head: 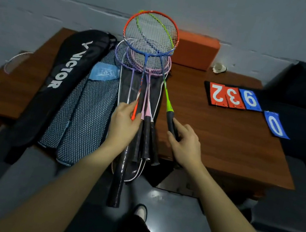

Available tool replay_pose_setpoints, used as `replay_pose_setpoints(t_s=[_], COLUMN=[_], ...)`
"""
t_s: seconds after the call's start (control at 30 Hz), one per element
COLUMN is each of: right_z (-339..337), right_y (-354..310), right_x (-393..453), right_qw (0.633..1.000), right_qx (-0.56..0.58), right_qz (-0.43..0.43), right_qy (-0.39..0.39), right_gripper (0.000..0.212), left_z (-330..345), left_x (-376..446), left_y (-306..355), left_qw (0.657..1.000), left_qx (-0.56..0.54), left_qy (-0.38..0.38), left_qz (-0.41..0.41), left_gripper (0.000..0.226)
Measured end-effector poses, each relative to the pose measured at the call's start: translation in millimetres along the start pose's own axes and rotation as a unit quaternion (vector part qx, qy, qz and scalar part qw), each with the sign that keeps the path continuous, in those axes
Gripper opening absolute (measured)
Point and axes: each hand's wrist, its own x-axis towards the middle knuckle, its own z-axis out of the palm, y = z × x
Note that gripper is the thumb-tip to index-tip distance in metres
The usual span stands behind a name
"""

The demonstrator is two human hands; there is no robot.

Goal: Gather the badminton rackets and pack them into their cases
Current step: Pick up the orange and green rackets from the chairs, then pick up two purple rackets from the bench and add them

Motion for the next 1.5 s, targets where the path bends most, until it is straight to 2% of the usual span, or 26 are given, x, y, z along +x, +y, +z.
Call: replay_pose_setpoints(t_s=[0.07, 0.17, 0.33, 0.43, 0.57, 0.77, 0.83, 0.9, 1.0, 1.07, 1.17, 1.27, 1.4, 1.5], right_z=[9.7, 30.0, 46.8, 49.6, 62.9, 83.0, 90.1, 94.1, 98.5, 100.8, 102.1, 97.6, 94.8, 97.2], right_y=[5.9, 17.8, 34.7, 35.1, 32.8, 30.8, 31.1, 30.8, 32.0, 30.5, 25.2, 12.7, -16.3, -39.7], right_x=[14.6, 23.3, 38.7, 47.1, 65.6, 68.0, 61.6, 59.2, 57.7, 55.4, 54.4, 51.1, 39.0, 26.0], right_qw=[1.000, 0.998, 0.998, 0.998, 0.996, 0.991, 0.990, 0.990, 0.986, 0.981, 0.973, 0.971, 0.976, 0.980], right_qx=[0.023, 0.063, 0.030, 0.021, 0.058, 0.036, 0.041, 0.027, -0.002, -0.052, -0.122, -0.144, -0.172, -0.172], right_qz=[-0.010, -0.008, -0.008, -0.002, 0.031, 0.097, 0.110, 0.121, 0.155, 0.168, 0.176, 0.184, 0.132, 0.092], right_qy=[-0.010, -0.027, -0.057, -0.066, -0.065, -0.088, -0.078, -0.072, -0.068, -0.083, -0.086, -0.059, -0.031, -0.036], right_gripper=[0.050, 0.050, 0.047, 0.048, 0.056, 0.062, 0.061, 0.057, 0.049, 0.046, 0.047, 0.046, 0.040, 0.037], left_z=[5.5, 21.1, 49.3, 54.7, 59.8, 67.7, 70.0, 71.6, 72.2, 69.3, 61.5, 48.8, 22.6, -6.8], left_x=[13.1, 27.3, 37.7, 39.0, 61.1, 91.6, 98.4, 100.6, 93.1, 87.9, 85.8, 85.7, 81.7, 71.8], left_y=[-9.4, -18.4, -36.8, -46.1, -55.8, -67.7, -73.0, -81.0, -103.6, -114.6, -118.9, -116.7, -116.7, -118.9], left_qw=[1.000, 0.999, 0.996, 0.996, 0.995, 0.991, 0.986, 0.974, 0.943, 0.923, 0.911, 0.903, 0.896, 0.899], left_qx=[0.005, 0.001, 0.012, -0.003, -0.017, -0.038, -0.048, -0.029, 0.072, 0.140, 0.169, 0.191, 0.211, 0.209], left_qy=[-0.002, -0.048, -0.073, -0.073, -0.068, -0.100, -0.142, -0.220, -0.326, -0.357, -0.369, -0.363, -0.327, -0.301], left_qz=[-0.006, 0.005, -0.057, -0.056, -0.076, -0.082, -0.068, -0.053, -0.006, 0.036, 0.078, 0.133, 0.213, 0.238], left_gripper=[0.041, 0.046, 0.044, 0.042, 0.042, 0.042, 0.044, 0.049, 0.062, 0.065, 0.064, 0.060, 0.056, 0.052])
